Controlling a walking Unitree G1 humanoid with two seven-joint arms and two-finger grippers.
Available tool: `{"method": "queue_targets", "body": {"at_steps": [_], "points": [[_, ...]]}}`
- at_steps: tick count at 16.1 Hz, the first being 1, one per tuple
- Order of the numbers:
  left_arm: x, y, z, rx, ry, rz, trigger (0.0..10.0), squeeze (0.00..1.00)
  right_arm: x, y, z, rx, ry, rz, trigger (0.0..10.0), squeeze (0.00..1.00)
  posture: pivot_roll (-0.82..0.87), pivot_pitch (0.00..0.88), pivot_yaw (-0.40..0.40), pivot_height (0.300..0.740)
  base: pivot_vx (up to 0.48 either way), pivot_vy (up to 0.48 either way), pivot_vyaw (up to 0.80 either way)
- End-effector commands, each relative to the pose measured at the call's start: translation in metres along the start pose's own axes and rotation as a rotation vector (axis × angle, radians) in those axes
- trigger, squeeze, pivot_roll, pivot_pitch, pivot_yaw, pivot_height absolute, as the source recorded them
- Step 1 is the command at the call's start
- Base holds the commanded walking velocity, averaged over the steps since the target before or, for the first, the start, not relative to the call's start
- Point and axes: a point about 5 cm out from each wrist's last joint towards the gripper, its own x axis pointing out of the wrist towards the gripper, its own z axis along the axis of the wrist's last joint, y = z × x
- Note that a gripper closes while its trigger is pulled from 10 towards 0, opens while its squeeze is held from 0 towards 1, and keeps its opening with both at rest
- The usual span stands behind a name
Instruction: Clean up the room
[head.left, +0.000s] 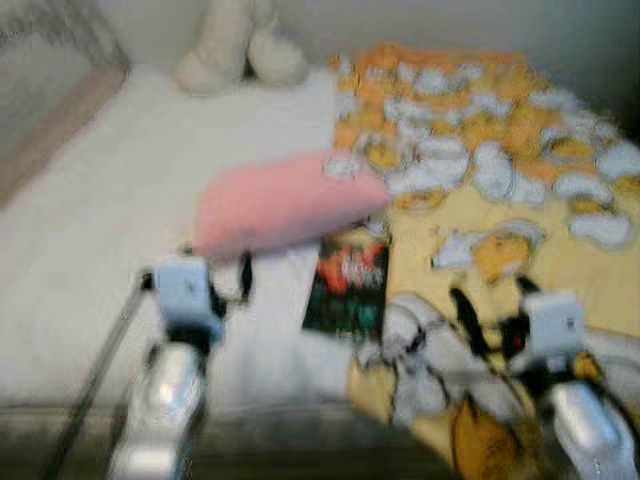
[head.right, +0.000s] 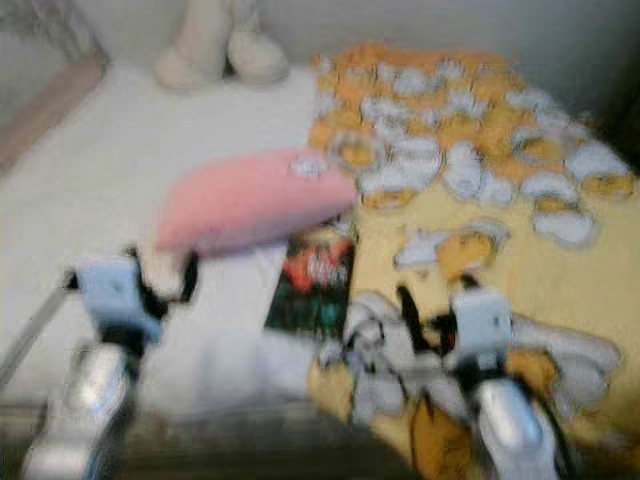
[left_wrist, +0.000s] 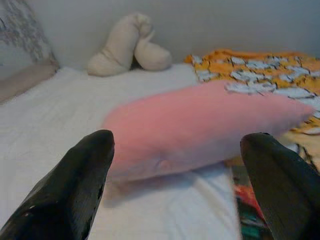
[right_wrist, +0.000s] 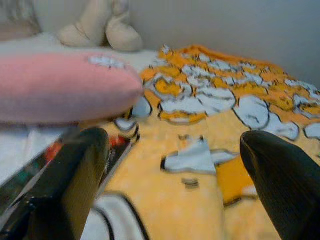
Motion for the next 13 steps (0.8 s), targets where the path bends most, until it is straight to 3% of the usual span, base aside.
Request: {"method": "queue_targets", "body": {"at_steps": [1,5,7,11,13], "points": [[0.002,0.006,0.002,0.028,0.001,0.016,10.0,0.0,0.002,0.003,-0.001,0.021,0.004,0.001,10.0,0.0,-0.18,0.0,0.047,0.727,0.48,0.0,0.0],[0.009,0.009,0.005,0.028,0.002,0.085,10.0,0.0,0.006,0.008,-0.001,0.029,-0.003,0.019,10.0,0.0,-0.17,0.0,0.051,0.727,0.48,0.0,0.0],[0.021,0.015,0.014,0.05,-0.026,0.134,10.0,0.0,0.01,0.011,0.002,0.029,-0.018,0.048,10.0,0.0,-0.17,0.0,0.051,0.727,0.0,0.0,0.0],[0.023,0.014,0.016,0.042,-0.023,0.131,10.0,0.0,0.009,0.013,0.002,0.03,-0.012,0.048,10.0,0.0,-0.18,0.0,0.058,0.727,0.0,0.0,0.0],[0.032,0.013,0.016,0.082,-0.022,0.116,10.0,0.0,0.008,0.014,0.001,0.032,-0.007,0.046,10.0,0.0,-0.18,0.0,0.06,0.727,0.0,0.0,0.0]]}}
